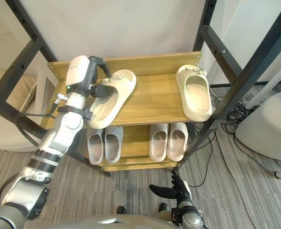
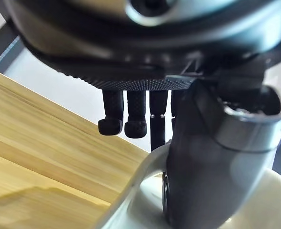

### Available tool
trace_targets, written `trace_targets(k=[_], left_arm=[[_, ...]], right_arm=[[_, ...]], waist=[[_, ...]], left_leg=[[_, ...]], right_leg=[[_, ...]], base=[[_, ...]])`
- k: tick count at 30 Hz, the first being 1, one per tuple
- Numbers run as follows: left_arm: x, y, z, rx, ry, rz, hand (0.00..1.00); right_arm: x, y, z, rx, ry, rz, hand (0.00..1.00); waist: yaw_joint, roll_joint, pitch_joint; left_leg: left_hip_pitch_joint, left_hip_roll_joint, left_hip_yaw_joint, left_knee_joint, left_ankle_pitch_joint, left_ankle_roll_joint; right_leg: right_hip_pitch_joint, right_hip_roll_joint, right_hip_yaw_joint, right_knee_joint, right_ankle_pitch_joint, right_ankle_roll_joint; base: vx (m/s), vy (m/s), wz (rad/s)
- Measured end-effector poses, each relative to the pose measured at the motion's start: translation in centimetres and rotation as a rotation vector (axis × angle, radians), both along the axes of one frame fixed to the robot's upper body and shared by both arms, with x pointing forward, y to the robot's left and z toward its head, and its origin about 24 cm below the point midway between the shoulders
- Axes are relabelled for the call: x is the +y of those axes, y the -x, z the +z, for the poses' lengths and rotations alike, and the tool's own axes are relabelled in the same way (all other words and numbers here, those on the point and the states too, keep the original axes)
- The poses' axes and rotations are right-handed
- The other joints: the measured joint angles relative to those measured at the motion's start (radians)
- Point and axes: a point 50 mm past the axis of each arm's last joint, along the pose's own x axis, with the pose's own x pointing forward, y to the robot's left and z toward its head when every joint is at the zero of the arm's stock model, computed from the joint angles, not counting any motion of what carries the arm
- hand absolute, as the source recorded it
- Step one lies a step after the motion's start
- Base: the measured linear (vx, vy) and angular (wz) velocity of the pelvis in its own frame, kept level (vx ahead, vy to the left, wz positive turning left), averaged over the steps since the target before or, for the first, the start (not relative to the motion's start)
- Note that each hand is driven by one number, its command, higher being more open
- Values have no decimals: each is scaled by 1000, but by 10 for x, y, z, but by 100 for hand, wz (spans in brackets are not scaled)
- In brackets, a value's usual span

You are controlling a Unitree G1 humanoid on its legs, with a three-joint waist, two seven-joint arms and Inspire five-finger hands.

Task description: Organize the slippers on the shoe rack

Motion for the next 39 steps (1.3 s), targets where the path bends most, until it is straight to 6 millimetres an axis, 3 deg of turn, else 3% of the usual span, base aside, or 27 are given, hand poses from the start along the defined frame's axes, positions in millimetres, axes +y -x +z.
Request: trace_targets(k=[11,12,31,39], left_arm=[[-44,-19,25,-19,72,-95,0],[-47,-20,26,-21,70,-102,100],[-56,-29,33,-6,109,-100,100],[-73,-24,36,11,227,-176,100]], right_arm=[[0,-11,9,-60,5,-15,100],[0,-11,9,-61,4,-24,100],[-2,-11,18,-104,13,-32,100],[-2,-9,20,-109,9,-27,100]], waist=[[-62,23,29],[-63,24,29],[-87,28,57],[-86,27,59]], left_leg=[[1,-9,44,0,-10,15],[-2,-9,46,0,-10,15],[-9,-11,37,0,-12,17],[-19,-20,5,3,-11,19]], right_leg=[[-28,-8,53,9,5,8],[-33,-8,57,10,5,8],[-38,-10,51,11,4,9],[-31,-21,20,14,-3,18]], base=[[-4,12,-13],[1,-5,-9],[-6,-3,1],[-3,-4,11]])
